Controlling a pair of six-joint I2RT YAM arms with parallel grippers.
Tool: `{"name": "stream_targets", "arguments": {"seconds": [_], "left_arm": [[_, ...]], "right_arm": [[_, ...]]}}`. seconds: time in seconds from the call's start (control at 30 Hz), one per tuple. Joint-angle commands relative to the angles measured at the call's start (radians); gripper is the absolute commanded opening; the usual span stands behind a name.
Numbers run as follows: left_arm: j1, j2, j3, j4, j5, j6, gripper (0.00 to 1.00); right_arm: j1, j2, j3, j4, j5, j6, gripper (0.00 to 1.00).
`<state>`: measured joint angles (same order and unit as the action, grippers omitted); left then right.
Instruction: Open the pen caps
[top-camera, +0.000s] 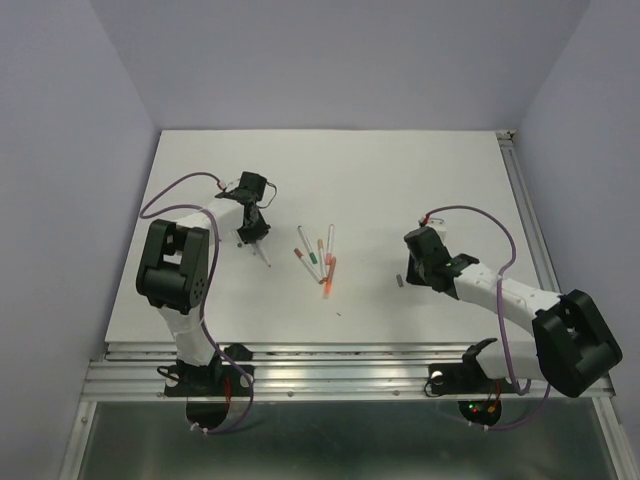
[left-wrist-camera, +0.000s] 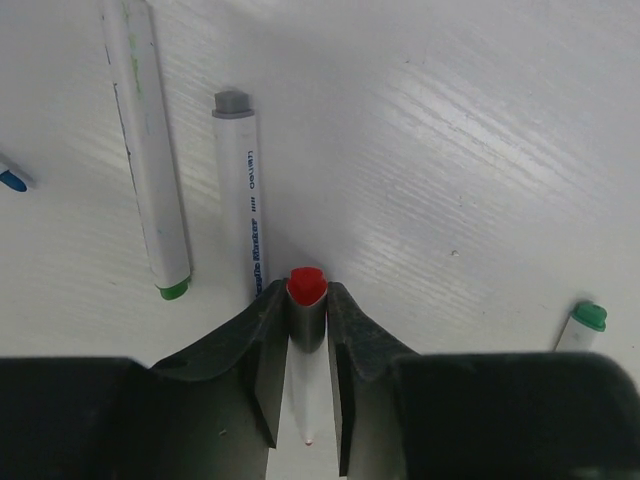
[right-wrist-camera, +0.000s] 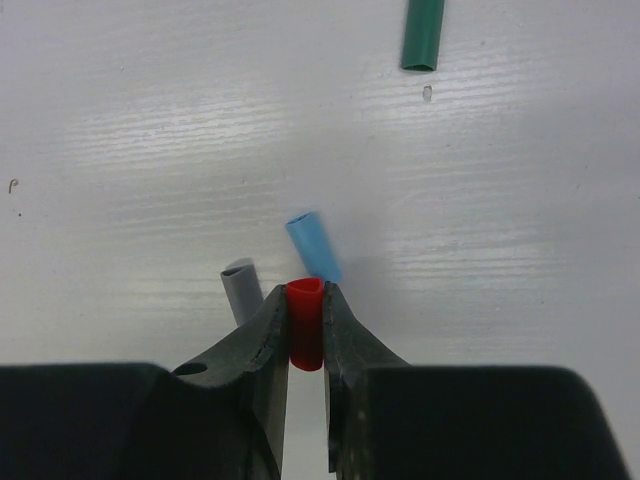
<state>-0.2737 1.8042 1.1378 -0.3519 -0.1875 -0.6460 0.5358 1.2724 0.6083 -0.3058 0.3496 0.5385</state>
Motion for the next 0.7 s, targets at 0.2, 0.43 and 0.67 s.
{"name": "stream_targets", "arguments": {"seconds": [0.2,0.43,0.67], "left_arm": [[0.001,-0.065,0.027,-0.013,0.017,0.029,0.55],[-0.009,-0.129,0.016,-0.013,0.062,0.034,0.62],[-0.030,-0.227,-0.016,-0.018,0.083,0.022,0.68]], "right_arm": [[-0.008,0.007,0.022,0.048,-0.035,-0.006,0.19],[-0.010,-0.007,0.021,0.027,-0.034,0.021,0.29],[-0.008,-0.033,0.021,0.014,-0.058,0.031,0.37]]}}
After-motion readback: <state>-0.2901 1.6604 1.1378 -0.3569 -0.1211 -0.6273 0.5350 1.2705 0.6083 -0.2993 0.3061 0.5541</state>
